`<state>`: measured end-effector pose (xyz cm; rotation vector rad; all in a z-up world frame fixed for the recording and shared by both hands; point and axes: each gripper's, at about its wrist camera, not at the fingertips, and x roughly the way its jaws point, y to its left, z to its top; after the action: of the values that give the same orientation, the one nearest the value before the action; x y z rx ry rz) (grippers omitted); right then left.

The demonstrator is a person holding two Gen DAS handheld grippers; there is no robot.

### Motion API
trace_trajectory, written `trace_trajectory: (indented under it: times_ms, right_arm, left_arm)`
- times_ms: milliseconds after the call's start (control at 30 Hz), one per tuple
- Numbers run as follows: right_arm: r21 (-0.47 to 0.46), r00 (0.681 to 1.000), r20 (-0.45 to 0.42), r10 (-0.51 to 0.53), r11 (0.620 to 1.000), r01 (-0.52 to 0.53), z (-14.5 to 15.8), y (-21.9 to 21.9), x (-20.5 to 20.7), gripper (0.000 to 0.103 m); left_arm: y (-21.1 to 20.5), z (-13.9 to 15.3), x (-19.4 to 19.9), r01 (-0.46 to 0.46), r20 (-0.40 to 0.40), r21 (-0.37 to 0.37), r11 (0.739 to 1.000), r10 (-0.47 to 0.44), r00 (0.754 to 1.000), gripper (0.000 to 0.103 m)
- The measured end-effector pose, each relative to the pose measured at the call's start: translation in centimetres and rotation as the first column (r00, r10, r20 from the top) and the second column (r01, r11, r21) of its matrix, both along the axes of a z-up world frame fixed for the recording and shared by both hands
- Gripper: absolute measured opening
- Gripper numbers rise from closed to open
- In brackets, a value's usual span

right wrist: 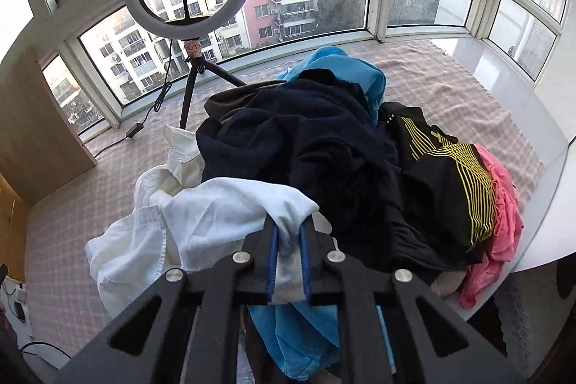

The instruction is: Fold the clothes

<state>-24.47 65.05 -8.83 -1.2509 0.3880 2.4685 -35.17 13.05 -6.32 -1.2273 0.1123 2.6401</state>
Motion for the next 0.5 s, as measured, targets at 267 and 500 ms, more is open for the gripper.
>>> trace_trajectory:
  times_ms: [267, 500]
  right_arm:
    - [0.107, 0.994, -0.044, 0.102, 0.99, -0.097, 9.0, -1.9, 0.2, 0.003]
    - [0.053, 0.976, 0.217, 0.017, 0.998, -0.03, -2.1, -1.6, -2.1, 0.05]
  left_arm:
    - [0.4, 0.2, 0.1, 0.035, -0.012, 0.021, 0.999, -0.035, 0.999, 0.102]
    - [0.0, -0.1, 0.4, 0.035, -0.006, 0.01, 0.999, -0.035, 0.999, 0.102]
